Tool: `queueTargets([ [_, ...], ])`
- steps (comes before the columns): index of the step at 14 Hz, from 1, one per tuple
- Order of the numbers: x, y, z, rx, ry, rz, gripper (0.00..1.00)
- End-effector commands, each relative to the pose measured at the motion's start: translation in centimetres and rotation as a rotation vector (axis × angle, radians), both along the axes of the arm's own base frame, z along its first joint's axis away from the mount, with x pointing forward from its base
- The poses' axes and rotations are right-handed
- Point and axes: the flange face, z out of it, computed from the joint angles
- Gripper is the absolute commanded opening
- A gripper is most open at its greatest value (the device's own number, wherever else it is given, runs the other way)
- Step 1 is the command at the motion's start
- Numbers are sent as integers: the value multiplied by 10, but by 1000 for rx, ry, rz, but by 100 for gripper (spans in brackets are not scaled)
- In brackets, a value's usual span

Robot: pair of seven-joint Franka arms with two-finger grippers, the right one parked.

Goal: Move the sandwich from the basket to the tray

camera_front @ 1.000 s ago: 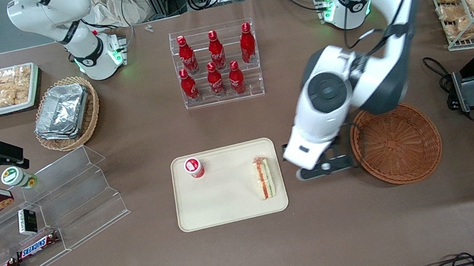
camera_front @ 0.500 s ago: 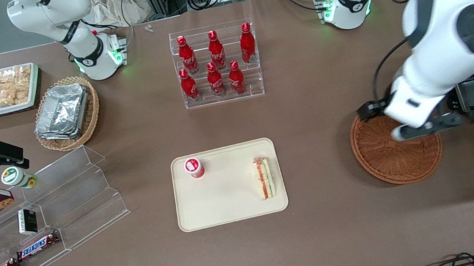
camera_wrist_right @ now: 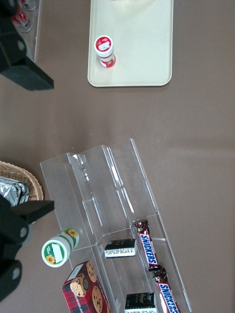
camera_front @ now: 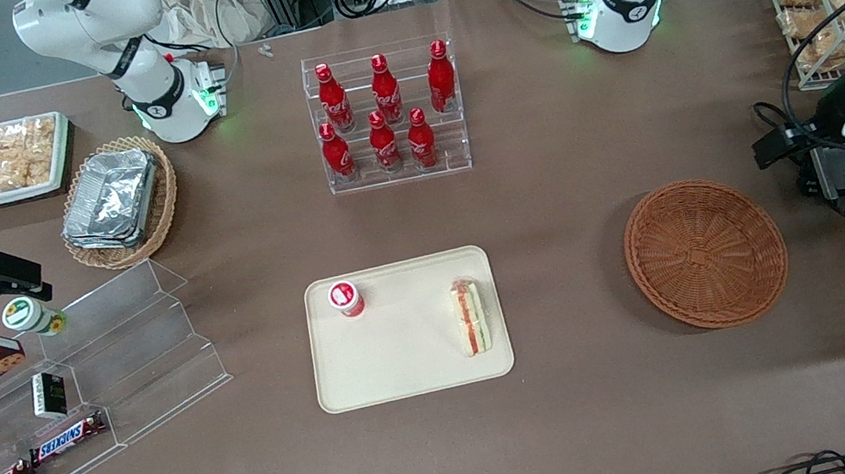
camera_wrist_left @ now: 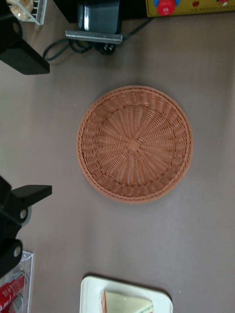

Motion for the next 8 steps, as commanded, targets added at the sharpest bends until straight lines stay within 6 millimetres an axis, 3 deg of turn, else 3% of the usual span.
queueTargets([
  [1, -14, -3, 2, 4, -17, -23, 100],
  [8, -3, -2, 17, -2, -32, -39, 100],
])
